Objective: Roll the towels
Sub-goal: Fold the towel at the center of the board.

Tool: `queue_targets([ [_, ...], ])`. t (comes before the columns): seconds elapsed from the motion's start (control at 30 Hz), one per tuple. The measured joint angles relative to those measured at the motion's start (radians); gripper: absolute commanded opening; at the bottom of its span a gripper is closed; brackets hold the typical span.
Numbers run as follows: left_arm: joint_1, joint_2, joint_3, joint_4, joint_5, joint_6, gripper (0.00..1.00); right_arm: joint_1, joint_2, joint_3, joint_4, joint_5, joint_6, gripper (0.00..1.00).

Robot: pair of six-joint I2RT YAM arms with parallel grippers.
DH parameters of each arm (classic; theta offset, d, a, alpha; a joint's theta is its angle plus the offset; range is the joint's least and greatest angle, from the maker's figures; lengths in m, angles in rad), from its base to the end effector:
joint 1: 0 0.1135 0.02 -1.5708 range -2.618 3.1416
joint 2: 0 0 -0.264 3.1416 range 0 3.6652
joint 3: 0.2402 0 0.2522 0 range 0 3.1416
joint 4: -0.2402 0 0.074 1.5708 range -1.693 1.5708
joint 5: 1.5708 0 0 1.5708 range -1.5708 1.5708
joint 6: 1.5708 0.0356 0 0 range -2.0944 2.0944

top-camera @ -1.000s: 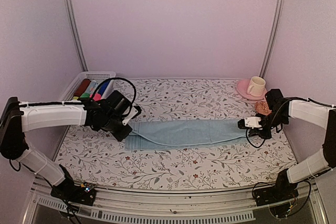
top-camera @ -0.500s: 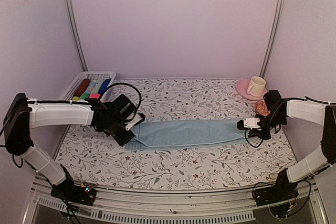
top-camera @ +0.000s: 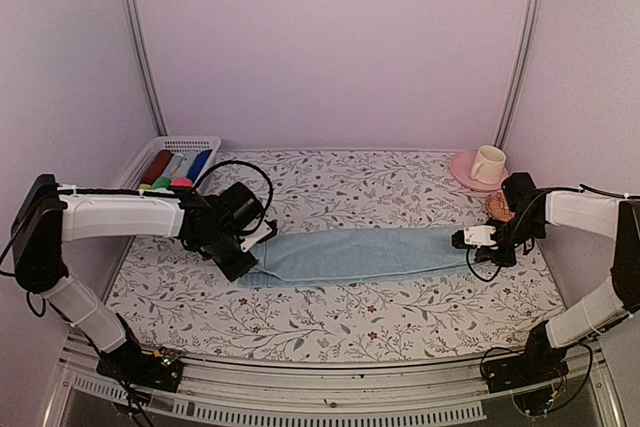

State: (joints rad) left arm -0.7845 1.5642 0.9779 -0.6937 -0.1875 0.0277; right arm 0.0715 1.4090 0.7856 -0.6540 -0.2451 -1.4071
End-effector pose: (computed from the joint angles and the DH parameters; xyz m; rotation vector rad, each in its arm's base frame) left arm 0.2076 -0.1979 0.1875 1.0713 2.5890 0.0932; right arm 0.2415 0.0260 0.1759 -1.8975 2.0065 0.0144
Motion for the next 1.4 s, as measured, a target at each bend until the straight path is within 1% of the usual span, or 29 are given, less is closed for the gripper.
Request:
queue_targets([
  [0.37, 0.000, 0.006, 0.005, -0.023, -0.031, -0.002, 0.00, 0.000, -0.040, -0.013, -0.010, 0.008, -0.030, 0.02],
  [0.7, 0.000, 0.006, 0.005, -0.030, -0.031, -0.002, 0.00, 0.000, -0.039, -0.014, -0.011, 0.027, -0.034, 0.02],
  [0.77, -0.001, 0.006, 0.005, -0.030, -0.031, -0.002, 0.00, 0.000, -0.039, -0.016, -0.010, 0.029, -0.035, 0.03],
  [0.8, -0.001, 0.006, 0.005, -0.030, -0.031, -0.002, 0.00, 0.000, -0.038, -0.019, -0.010, 0.030, -0.035, 0.04],
  [0.83, -0.001, 0.007, 0.005, -0.030, -0.031, -0.002, 0.06, 0.000, -0.035, -0.022, -0.010, 0.030, -0.034, 0.09],
  [0.9, -0.001, 0.010, 0.005, -0.030, -0.031, -0.004, 0.22, 0.000, -0.031, -0.026, -0.008, 0.030, -0.036, 0.22],
  [0.97, -0.001, 0.019, 0.008, -0.032, -0.031, -0.005, 0.38, 0.000, -0.029, -0.031, -0.009, 0.028, -0.035, 0.32],
  [1.0, -0.001, 0.025, 0.009, -0.035, -0.032, 0.002, 0.43, -0.001, -0.029, -0.034, -0.009, 0.028, -0.036, 0.35],
  [1.07, -0.002, 0.035, 0.010, -0.039, -0.032, -0.006, 0.51, -0.001, -0.029, -0.039, -0.009, 0.029, -0.035, 0.40],
  [1.13, -0.003, 0.042, 0.013, -0.047, -0.032, -0.012, 0.55, -0.001, -0.030, -0.044, -0.010, 0.031, -0.038, 0.44],
  [1.27, -0.004, 0.043, 0.032, -0.068, -0.035, -0.018, 0.70, -0.001, -0.033, -0.047, -0.016, 0.035, -0.044, 0.47],
  [1.37, -0.006, 0.037, 0.051, -0.083, -0.038, -0.022, 0.77, -0.001, -0.043, -0.040, -0.032, 0.034, -0.041, 0.49],
  [1.4, -0.006, 0.030, 0.056, -0.087, -0.040, -0.023, 0.79, -0.001, -0.043, -0.026, -0.046, 0.029, -0.033, 0.51],
])
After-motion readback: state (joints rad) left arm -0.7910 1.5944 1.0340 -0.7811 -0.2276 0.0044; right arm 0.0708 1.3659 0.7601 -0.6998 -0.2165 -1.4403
